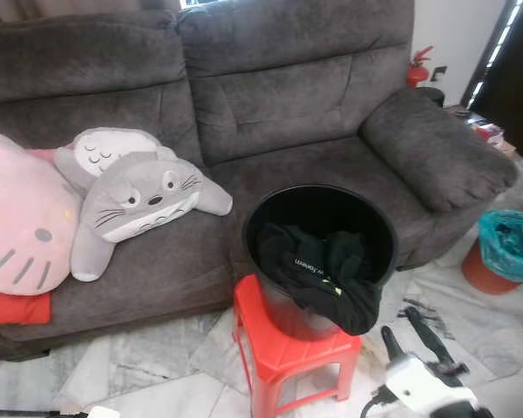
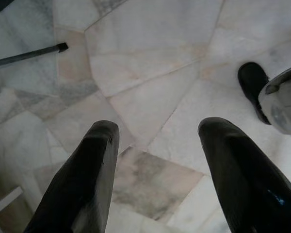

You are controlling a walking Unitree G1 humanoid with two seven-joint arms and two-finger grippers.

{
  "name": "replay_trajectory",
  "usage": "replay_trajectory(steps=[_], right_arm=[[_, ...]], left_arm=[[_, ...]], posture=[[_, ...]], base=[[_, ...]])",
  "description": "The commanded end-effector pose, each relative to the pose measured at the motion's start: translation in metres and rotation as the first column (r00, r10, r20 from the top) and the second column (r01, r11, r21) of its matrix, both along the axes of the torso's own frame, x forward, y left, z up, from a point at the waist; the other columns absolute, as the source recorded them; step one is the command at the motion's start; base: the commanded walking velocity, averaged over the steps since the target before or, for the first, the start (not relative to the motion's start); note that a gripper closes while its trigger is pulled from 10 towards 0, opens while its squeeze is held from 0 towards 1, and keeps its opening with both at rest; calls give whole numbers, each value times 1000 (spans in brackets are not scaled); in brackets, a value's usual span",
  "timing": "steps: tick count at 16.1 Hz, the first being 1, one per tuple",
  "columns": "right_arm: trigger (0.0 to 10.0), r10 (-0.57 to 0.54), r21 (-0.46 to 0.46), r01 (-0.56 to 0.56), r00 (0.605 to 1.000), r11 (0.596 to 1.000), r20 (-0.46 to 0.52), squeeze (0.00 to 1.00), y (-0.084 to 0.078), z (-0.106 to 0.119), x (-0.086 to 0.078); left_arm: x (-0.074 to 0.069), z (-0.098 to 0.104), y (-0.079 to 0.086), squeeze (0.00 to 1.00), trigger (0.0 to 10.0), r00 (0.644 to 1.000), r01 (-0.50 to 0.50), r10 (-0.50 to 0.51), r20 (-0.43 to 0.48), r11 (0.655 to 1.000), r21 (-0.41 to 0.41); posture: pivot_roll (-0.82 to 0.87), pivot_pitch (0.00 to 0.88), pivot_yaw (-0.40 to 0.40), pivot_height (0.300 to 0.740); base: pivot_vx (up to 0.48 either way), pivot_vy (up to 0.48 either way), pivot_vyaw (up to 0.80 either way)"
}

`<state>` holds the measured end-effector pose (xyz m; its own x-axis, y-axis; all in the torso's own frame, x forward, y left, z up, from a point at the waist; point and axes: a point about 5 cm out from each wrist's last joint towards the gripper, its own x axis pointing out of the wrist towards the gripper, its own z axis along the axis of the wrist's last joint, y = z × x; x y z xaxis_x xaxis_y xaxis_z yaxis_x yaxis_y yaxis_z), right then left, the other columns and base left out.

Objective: Hang hanger

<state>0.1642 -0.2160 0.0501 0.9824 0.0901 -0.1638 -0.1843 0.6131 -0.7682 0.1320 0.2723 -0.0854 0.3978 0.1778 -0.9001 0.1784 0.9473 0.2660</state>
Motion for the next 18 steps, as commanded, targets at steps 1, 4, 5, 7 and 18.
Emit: replay_trajectory(steps=[1, 4, 5, 7, 18], right_arm=[[10000, 20, -21, -21, 999, 1000, -36, 0, 1, -3, 0], [10000, 44, -46, -45, 999, 998, -24, 0, 4, 0, 10], [5412, 57, -48, -58, 998, 997, -21, 0, 6, 1, 14], [10000, 72, -54, -74, 997, 996, -36, 0, 9, 1, 16], [10000, 109, -7, -110, 990, 994, -93, 1000, 13, -1, 22]], left_arm=[[-4, -2, -1, 0, 10000, 1000, 0, 0, -21, 1000, -5], [0, -4, -11, 0, 10000, 1000, 6, -6, -16, 1000, -12], [1, -4, -13, 0, 10000, 1000, 7, -7, -14, 1000, -16], [0, -4, -12, 0, 10000, 1000, 2, -2, -16, 1000, -20], [0, -4, -12, 0, 10000, 1000, -11, 10, -23, 1000, -26]], posture=[[-263, 0, 59, 740], [-258, 0, 50, 740], [-255, 0, 47, 740], [-253, 0, 41, 740], [-240, 0, 24, 740]], base=[[0, 0, 0], [0, 0, 0], [0, 0, 0], [0, 0, 0], [0, 0, 0]])
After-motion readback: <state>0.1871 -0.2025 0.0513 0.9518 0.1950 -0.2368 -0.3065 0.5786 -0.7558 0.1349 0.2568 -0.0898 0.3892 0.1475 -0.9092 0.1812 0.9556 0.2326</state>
